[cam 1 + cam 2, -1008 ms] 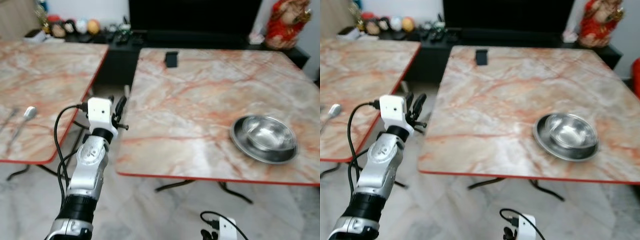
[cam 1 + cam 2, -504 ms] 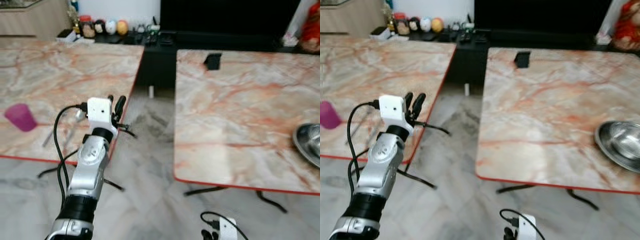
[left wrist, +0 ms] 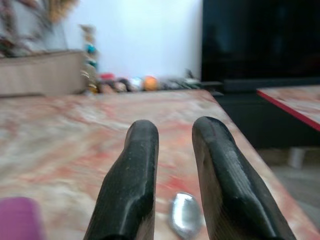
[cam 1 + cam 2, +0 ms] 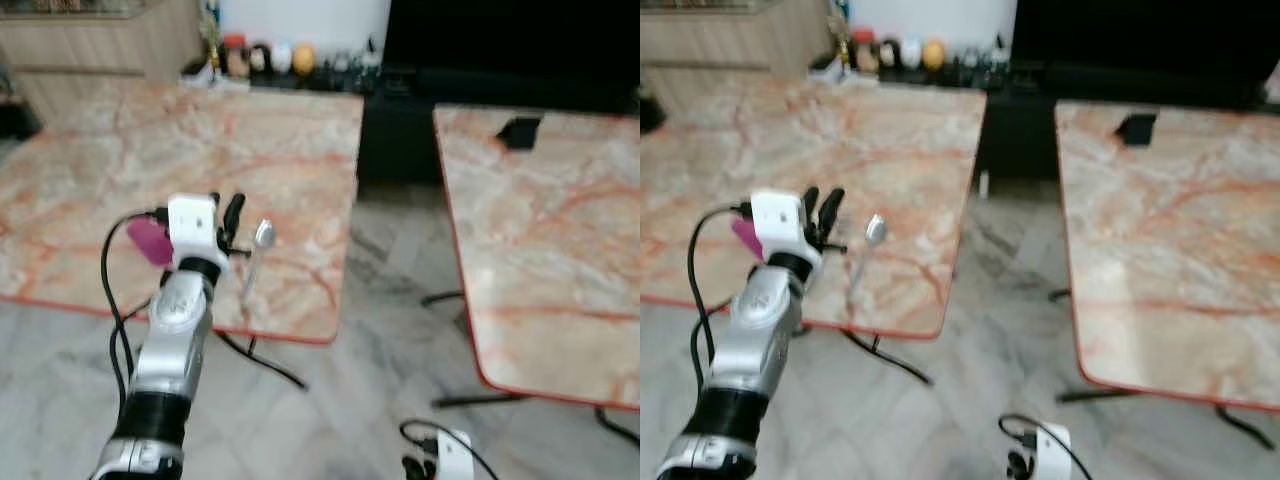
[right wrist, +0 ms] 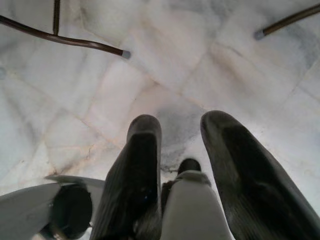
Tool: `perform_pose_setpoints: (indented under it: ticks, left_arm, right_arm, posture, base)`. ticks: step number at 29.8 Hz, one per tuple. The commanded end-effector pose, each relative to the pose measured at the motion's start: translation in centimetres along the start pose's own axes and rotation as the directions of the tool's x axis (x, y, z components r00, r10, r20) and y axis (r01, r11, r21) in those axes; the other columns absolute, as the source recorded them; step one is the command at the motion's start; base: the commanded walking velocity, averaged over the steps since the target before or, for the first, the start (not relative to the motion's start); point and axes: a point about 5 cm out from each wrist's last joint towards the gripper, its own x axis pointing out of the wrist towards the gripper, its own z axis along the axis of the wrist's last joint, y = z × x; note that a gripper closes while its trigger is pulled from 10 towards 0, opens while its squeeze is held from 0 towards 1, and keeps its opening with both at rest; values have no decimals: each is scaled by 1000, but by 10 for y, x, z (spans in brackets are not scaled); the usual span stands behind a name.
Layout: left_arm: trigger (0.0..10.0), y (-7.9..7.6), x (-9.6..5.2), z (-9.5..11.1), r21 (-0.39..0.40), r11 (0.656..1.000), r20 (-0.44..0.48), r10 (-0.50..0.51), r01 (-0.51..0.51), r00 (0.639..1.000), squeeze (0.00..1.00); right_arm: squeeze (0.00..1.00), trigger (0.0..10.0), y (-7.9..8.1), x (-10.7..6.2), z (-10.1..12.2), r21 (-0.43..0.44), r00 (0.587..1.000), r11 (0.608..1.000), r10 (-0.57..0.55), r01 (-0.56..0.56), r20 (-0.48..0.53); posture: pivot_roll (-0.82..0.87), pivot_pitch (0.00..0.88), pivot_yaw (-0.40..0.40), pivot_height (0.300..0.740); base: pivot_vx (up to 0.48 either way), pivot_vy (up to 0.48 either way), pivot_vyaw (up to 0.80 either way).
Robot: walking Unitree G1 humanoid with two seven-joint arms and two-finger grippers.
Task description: Setting the table
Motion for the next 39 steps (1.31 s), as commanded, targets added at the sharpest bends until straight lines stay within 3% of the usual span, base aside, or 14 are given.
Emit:
perform_pose_setpoints:
  ticks: [1,6,16,19,23,34,39]
  left_arm:
    - [10000,-1,3,7,13,1000,23,-11,11,1000,0]
    - [10000,1,4,8,16,1000,25,-7,6,1000,0]
    - [10000,1,5,9,20,1000,29,-8,7,1000,0]
    - [10000,1,4,9,33,999,26,-20,19,999,0]
    - [10000,-2,4,8,-27,999,13,-44,44,999,0]
    - [10000,-15,0,8,-93,984,20,-149,150,989,0]
    - [10000,-18,-3,4,-40,982,-3,-186,185,983,0]
  right_arm:
    - [0,10000,-1,-1,-5,0,1000,1000,-4,4,-18]
    - [0,10000,-1,-1,-5,-1,1000,1000,-1,1,-18]
    - [0,10000,-1,-1,-5,10,1000,1000,-2,2,-19]
    - [0,10000,-1,-1,-5,9,1000,1000,0,1,-20]
    - [0,10000,-1,-1,-5,10,1000,1000,0,0,-21]
    - [0,10000,-1,-1,-5,11,1000,1000,-1,1,-22]
    - [0,10000,-1,-1,-5,9,1000,1000,1,-1,-22]
  posture:
    - [73,0,-37,740]
    - [77,0,-39,740]
    - [78,0,-39,740]
    - [80,0,-39,740]
    - [82,0,-41,740]
    - [84,0,-42,740]
    - [86,0,-41,740]
  base:
    - [0,480,606]
    - [0,480,655]
    - [0,416,0]
    - [0,0,0]
    - [0,0,0]
    - [0,0,0]
    - [0,-96,0]
